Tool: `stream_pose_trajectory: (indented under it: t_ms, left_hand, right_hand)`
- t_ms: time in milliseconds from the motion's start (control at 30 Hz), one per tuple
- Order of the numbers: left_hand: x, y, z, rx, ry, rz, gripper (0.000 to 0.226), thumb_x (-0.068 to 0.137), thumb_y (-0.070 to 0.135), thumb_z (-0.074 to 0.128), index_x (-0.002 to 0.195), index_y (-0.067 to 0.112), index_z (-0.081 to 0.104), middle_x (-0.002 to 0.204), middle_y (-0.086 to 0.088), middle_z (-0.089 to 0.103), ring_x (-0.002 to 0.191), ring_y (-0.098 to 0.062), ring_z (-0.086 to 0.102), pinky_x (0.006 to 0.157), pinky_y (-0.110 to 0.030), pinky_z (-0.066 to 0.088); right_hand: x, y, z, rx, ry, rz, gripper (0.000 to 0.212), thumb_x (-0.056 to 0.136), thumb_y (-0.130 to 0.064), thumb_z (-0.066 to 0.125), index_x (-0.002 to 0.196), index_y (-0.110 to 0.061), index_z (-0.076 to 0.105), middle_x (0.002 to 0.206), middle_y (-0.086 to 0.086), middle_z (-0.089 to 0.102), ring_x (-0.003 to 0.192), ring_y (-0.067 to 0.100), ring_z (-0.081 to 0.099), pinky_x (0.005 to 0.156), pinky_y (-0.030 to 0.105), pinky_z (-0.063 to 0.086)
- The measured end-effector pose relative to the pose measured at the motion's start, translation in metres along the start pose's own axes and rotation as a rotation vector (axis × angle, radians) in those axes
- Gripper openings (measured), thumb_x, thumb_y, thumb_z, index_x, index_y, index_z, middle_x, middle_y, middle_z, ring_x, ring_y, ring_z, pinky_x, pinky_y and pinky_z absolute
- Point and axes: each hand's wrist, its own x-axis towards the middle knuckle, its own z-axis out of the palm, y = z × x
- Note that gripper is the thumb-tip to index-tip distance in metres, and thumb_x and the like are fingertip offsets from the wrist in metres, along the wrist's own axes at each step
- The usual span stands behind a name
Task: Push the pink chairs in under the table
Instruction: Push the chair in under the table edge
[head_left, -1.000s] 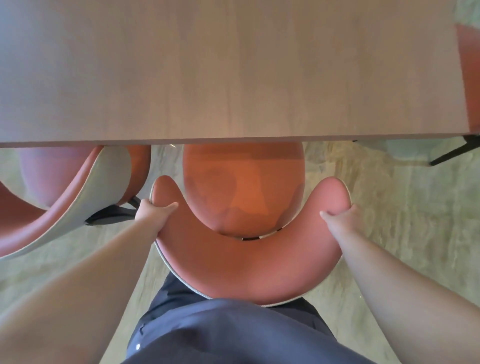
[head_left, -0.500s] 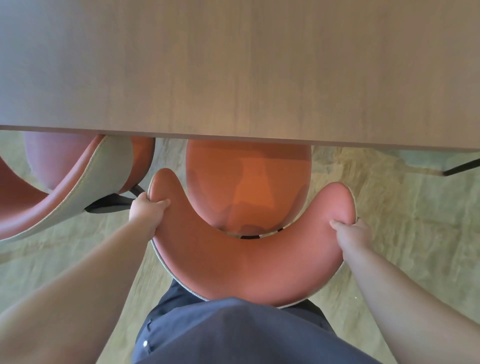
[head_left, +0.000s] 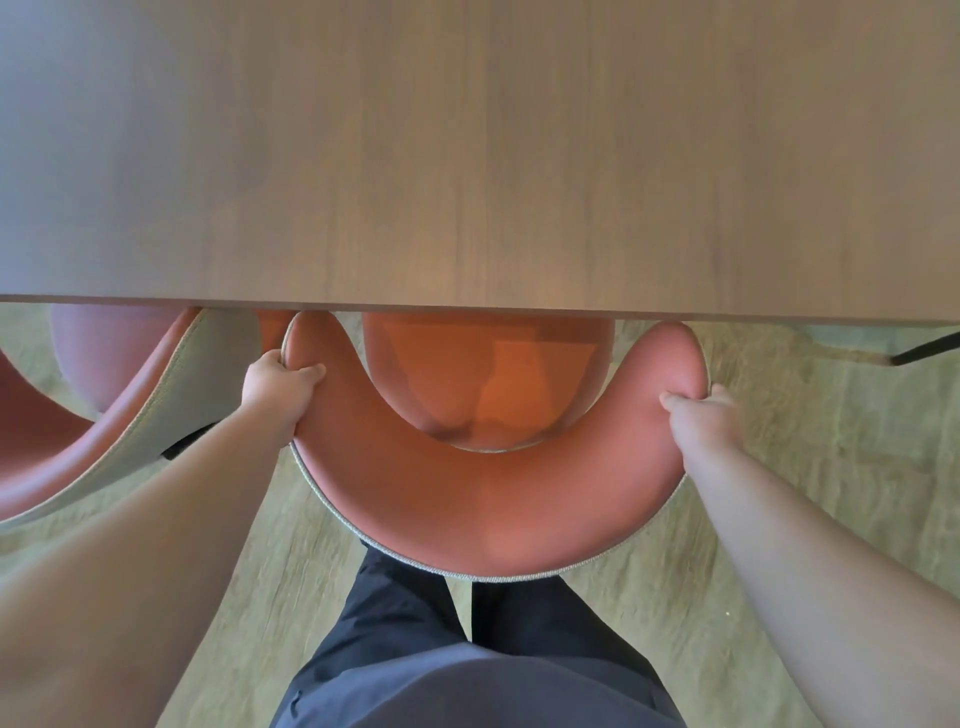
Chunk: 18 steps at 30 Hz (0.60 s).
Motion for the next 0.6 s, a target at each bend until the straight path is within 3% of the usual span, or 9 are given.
stream_pose_trajectory:
  t_ms: [100, 500, 567, 600]
  left_hand:
    - [0.009, 0.010, 0.001, -0.010, 0.003, 0.000, 0.018, 0.085, 0.025, 0.076, 0.096, 0.019, 0.062, 0.089, -0.001, 0.068, 0.083, -0.027, 0.068, 0.080, -0.043, 0.059]
    - [0.021, 0.023, 0.007, -0.024, -0.020, -0.027, 0.024, 0.086, 0.026, 0.077, 0.105, 0.018, 0.063, 0.092, -0.001, 0.068, 0.082, -0.023, 0.068, 0.076, -0.039, 0.056]
    - [0.021, 0.024, 0.007, -0.016, -0.020, -0.034, 0.026, 0.086, 0.027, 0.078, 0.105, 0.017, 0.063, 0.090, 0.000, 0.067, 0.082, -0.024, 0.068, 0.078, -0.039, 0.057]
    - [0.020, 0.025, 0.007, -0.013, -0.023, -0.037, 0.028, 0.085, 0.028, 0.079, 0.105, 0.016, 0.063, 0.090, -0.001, 0.067, 0.082, -0.025, 0.068, 0.079, -0.040, 0.058]
  right_hand:
    - [0.008, -0.014, 0.003, 0.033, -0.002, 0.010, 0.028, 0.083, -0.024, 0.077, 0.078, -0.021, 0.050, 0.079, -0.007, 0.062, 0.068, 0.016, 0.060, 0.075, 0.035, 0.046]
    - [0.016, -0.021, 0.010, 0.027, 0.013, 0.012, 0.023, 0.083, -0.025, 0.078, 0.083, -0.019, 0.056, 0.083, -0.002, 0.066, 0.085, 0.031, 0.068, 0.078, 0.037, 0.051]
    - [0.014, -0.023, 0.010, -0.010, 0.009, 0.020, 0.025, 0.083, -0.028, 0.079, 0.097, -0.016, 0.062, 0.093, 0.002, 0.070, 0.092, 0.033, 0.069, 0.081, 0.038, 0.052]
    - [0.013, -0.025, 0.009, -0.031, 0.003, 0.028, 0.038, 0.083, -0.031, 0.079, 0.111, -0.012, 0.063, 0.104, 0.006, 0.072, 0.098, 0.034, 0.069, 0.087, 0.041, 0.053]
